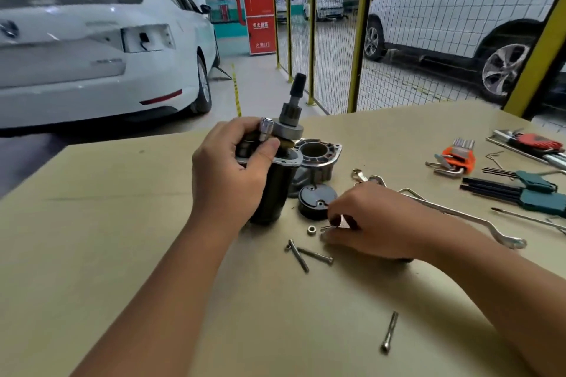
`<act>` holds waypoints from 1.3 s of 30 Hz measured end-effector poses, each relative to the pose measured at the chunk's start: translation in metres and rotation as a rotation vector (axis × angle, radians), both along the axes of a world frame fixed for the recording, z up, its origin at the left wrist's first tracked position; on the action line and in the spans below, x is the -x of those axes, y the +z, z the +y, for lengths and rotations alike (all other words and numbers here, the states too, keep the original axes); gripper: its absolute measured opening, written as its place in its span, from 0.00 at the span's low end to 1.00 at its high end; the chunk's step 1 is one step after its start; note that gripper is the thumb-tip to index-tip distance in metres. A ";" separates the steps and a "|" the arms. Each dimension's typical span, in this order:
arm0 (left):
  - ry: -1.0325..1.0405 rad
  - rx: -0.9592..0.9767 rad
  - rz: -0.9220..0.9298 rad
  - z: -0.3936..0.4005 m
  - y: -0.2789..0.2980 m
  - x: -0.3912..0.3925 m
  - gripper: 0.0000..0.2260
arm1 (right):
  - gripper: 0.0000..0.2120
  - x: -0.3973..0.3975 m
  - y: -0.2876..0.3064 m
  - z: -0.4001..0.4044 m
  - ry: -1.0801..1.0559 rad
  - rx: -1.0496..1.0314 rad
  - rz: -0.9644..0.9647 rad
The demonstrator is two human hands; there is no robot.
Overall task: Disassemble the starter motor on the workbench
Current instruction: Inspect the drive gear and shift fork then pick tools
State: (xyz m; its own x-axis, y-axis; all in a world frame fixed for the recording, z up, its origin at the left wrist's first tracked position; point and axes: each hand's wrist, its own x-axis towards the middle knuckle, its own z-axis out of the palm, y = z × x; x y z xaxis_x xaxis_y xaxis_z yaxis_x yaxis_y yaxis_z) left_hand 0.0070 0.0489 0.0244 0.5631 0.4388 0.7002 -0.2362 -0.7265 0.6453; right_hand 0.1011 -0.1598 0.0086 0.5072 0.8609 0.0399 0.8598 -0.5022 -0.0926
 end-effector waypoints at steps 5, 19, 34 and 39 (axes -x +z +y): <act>-0.002 -0.009 -0.016 0.001 0.000 0.000 0.08 | 0.22 -0.006 0.043 -0.008 -0.022 -0.134 0.276; -0.017 0.018 -0.012 0.000 0.003 0.002 0.09 | 0.05 -0.012 0.124 0.077 0.099 -0.682 0.610; -0.041 -0.003 -0.024 0.002 0.001 0.000 0.09 | 0.11 -0.003 0.112 0.086 0.113 -0.538 0.287; -0.031 -0.003 -0.003 0.003 0.000 -0.001 0.09 | 0.09 -0.007 0.107 0.079 0.151 -0.613 0.337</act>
